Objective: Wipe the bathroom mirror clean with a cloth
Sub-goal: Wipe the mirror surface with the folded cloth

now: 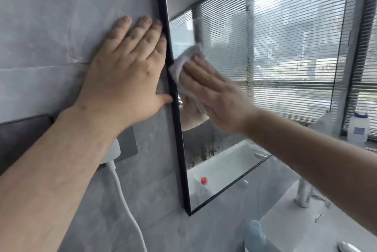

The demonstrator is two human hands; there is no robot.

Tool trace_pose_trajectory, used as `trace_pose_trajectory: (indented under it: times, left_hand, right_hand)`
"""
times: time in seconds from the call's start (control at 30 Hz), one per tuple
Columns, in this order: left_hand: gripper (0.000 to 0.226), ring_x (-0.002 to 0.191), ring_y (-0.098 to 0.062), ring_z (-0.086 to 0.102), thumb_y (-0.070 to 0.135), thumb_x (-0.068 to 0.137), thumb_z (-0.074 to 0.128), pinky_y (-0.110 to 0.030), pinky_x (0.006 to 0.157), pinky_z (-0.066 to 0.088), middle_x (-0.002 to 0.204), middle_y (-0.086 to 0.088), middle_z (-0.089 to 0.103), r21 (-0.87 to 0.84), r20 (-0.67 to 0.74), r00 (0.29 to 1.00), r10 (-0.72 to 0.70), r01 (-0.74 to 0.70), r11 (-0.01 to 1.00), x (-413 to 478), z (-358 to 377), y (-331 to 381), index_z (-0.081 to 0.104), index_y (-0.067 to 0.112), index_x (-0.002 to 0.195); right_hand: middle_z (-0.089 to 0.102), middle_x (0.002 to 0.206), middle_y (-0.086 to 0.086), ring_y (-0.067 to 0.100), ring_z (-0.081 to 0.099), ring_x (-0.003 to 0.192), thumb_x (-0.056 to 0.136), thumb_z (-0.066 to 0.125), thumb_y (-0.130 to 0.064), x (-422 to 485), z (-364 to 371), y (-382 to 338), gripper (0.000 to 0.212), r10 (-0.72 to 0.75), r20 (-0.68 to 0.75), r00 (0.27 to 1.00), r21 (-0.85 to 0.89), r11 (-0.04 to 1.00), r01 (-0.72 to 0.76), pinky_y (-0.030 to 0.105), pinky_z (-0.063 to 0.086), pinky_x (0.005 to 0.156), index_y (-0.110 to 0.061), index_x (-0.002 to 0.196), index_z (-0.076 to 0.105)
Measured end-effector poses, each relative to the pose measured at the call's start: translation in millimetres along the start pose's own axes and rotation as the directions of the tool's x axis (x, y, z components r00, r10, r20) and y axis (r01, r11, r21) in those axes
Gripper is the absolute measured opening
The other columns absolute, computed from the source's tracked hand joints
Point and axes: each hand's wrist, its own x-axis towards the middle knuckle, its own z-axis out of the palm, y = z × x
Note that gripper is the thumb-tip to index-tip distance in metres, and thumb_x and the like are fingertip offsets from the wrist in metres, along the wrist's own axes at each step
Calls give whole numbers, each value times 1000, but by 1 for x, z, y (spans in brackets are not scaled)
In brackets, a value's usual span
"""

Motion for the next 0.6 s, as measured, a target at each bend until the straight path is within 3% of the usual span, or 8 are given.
trace_pose_trajectory:
  times: [0.07, 0.2, 0.3, 0.43, 0.5, 0.6]
  left_hand:
    - [105, 147, -36, 26, 55, 70, 72, -50, 123, 10, 156, -23, 31, 7, -1, 1000, -1, 1, 1000, 0, -1, 0, 34, -7, 146]
    - [108, 148, -35, 24, 56, 68, 76, -50, 123, 9, 157, -23, 31, 24, 7, 1000, -6, 6, 1000, -1, 0, 0, 33, -6, 146]
    - [107, 147, -36, 25, 56, 69, 75, -51, 122, 10, 156, -23, 31, 25, 4, 1000, -8, 7, 1000, -1, -2, 1, 34, -6, 146]
    - [101, 145, -39, 29, 48, 69, 76, -56, 121, 12, 153, -26, 36, 28, 4, 1000, -5, 5, 1000, -6, -3, 9, 38, -9, 143]
    - [101, 145, -39, 30, 46, 67, 77, -57, 120, 13, 152, -27, 36, 26, 17, 1000, -4, 3, 1000, -9, -2, 14, 38, -10, 142]
    - [109, 146, -38, 28, 52, 63, 79, -55, 121, 12, 153, -26, 34, 14, 46, 999, -8, 7, 1000, -9, -3, 15, 37, -10, 143]
  right_hand:
    - [35, 155, 13, 31, 30, 146, 97, 47, -3, -45, 14, -15, 50, -98, 79, 992, 11, 995, 98, 51, 26, 121, -6, 146, 40]
    - [40, 151, -1, 18, 28, 149, 97, 39, -13, -141, 37, -49, 49, -266, 244, 932, -17, 960, 279, 39, 24, 122, -18, 145, 44]
    - [42, 150, -3, 15, 31, 147, 94, 55, -17, -173, 45, -64, 52, -289, 308, 906, -11, 952, 307, 37, 26, 121, -20, 144, 47]
    - [42, 154, -2, 14, 31, 147, 90, 66, -12, -146, 34, -45, 55, -362, 323, 874, 34, 928, 372, 37, 28, 121, -17, 143, 52]
    - [40, 153, -1, 15, 30, 147, 87, 67, -4, -110, 18, -26, 64, -320, 288, 903, -16, 941, 339, 39, 29, 120, -18, 146, 46]
    - [38, 152, 9, 25, 32, 145, 85, 63, 3, -51, -2, -3, 69, -141, 140, 980, -115, 981, 158, 44, 31, 119, -12, 148, 40]
